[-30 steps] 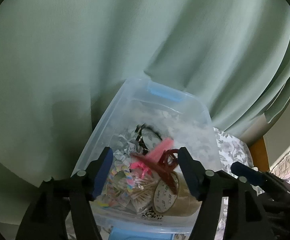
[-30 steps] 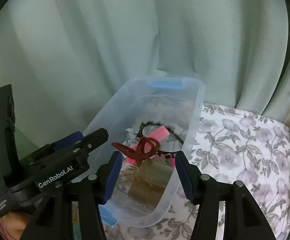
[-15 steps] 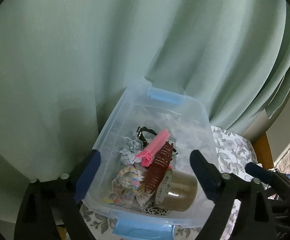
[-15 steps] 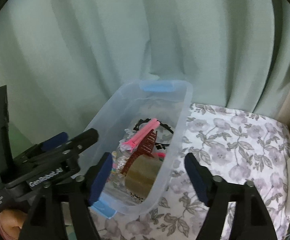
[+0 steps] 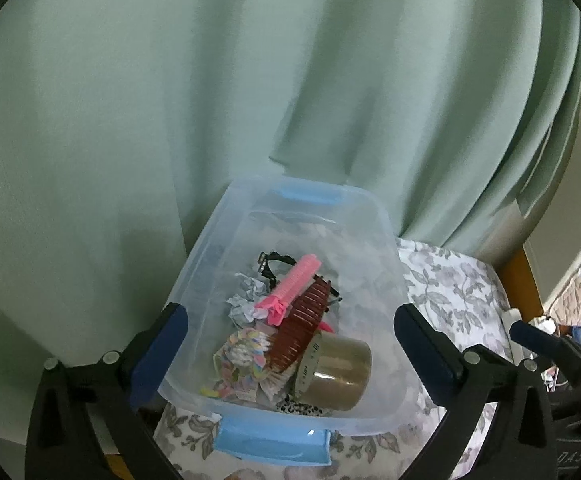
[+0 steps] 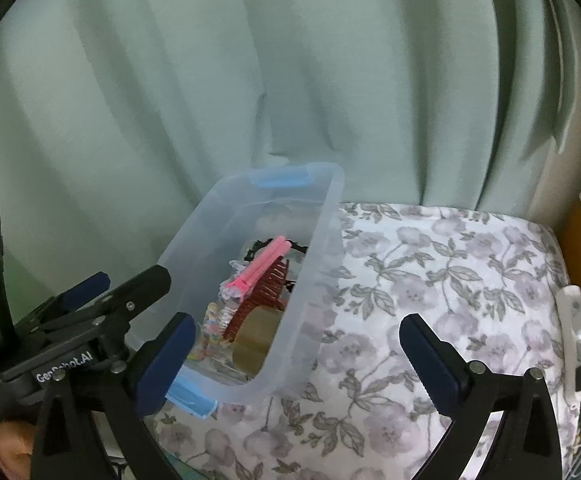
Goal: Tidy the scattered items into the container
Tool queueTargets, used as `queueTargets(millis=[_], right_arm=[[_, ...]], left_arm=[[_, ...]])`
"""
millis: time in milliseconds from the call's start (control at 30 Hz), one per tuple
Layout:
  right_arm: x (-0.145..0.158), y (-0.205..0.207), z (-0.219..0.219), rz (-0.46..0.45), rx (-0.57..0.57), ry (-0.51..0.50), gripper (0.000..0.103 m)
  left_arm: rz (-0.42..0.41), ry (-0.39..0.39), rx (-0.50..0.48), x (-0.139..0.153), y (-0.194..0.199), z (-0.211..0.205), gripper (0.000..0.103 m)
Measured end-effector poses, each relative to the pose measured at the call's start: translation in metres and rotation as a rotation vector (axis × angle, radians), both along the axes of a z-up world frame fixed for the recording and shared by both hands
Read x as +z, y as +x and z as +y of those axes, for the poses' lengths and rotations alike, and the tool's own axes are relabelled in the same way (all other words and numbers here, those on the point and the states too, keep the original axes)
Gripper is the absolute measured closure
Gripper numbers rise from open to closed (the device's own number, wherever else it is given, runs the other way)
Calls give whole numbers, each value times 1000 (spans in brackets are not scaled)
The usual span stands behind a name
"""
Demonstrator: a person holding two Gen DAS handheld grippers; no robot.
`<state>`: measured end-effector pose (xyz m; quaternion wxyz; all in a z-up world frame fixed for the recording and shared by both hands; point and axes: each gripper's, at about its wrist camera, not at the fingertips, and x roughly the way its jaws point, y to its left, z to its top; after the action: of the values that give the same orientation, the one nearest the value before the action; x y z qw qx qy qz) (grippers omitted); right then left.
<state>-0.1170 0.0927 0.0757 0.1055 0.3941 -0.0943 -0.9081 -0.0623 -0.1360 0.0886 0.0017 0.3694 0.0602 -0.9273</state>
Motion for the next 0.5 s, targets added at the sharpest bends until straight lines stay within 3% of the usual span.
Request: queueTargets(millis=[500], right_arm=[[8, 31, 38, -12, -85, 29, 0]], left_arm=[[-41, -51, -44, 2, 12, 33, 0]])
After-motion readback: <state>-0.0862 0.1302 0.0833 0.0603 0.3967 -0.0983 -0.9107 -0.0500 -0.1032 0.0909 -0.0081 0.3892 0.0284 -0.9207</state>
